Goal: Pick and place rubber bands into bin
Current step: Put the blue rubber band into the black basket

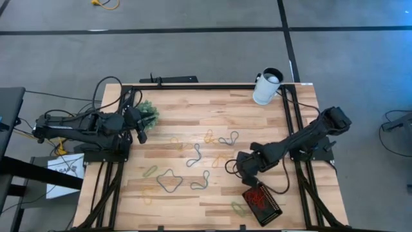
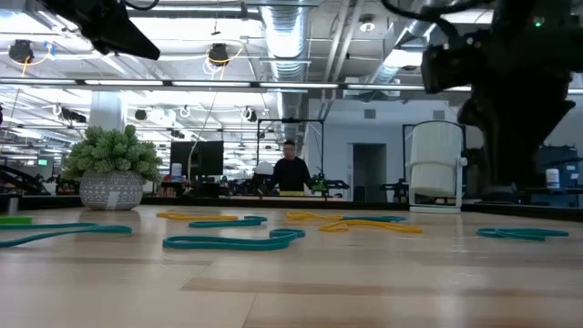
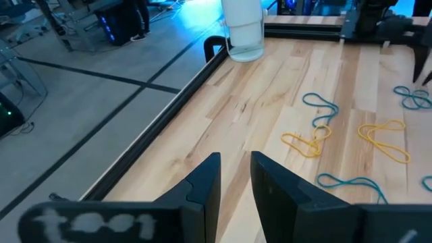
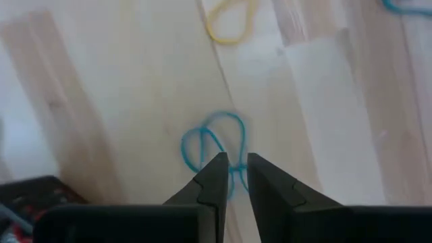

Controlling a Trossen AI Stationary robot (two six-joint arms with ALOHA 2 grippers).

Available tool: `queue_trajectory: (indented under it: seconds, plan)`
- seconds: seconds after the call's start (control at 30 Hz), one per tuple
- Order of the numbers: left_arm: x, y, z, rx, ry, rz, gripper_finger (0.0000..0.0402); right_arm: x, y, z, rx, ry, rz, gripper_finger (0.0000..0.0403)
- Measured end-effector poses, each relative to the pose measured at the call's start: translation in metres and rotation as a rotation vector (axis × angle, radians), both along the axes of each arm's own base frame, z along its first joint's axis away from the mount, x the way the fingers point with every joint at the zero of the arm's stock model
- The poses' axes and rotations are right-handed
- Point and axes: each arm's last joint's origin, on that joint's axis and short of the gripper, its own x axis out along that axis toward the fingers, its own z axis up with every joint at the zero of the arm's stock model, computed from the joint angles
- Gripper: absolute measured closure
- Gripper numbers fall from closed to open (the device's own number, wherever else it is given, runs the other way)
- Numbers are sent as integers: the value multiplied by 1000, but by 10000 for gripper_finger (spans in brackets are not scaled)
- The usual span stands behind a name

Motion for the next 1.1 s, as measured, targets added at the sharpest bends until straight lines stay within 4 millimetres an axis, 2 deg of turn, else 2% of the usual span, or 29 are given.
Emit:
queue_trajectory:
  seconds: [0.2, 0.37, 0.83, 1.03, 1.1]
  plan:
    - [0, 0, 0, -4, 2, 3, 329, 4, 3, -27, -7, 134, 31, 351]
    - [0, 0, 0, -3, 1, 3, 329, 5, 4, -38, -27, 175, 66, 351]
    - [0, 0, 0, -2, 2, 4, 329, 12, -3, -39, -20, 145, 51, 352]
    - [0, 0, 0, -2, 4, 4, 329, 13, -3, -40, -14, 134, 79, 395]
    - [0, 0, 0, -2, 4, 4, 329, 13, -3, -40, -4, 138, 79, 395]
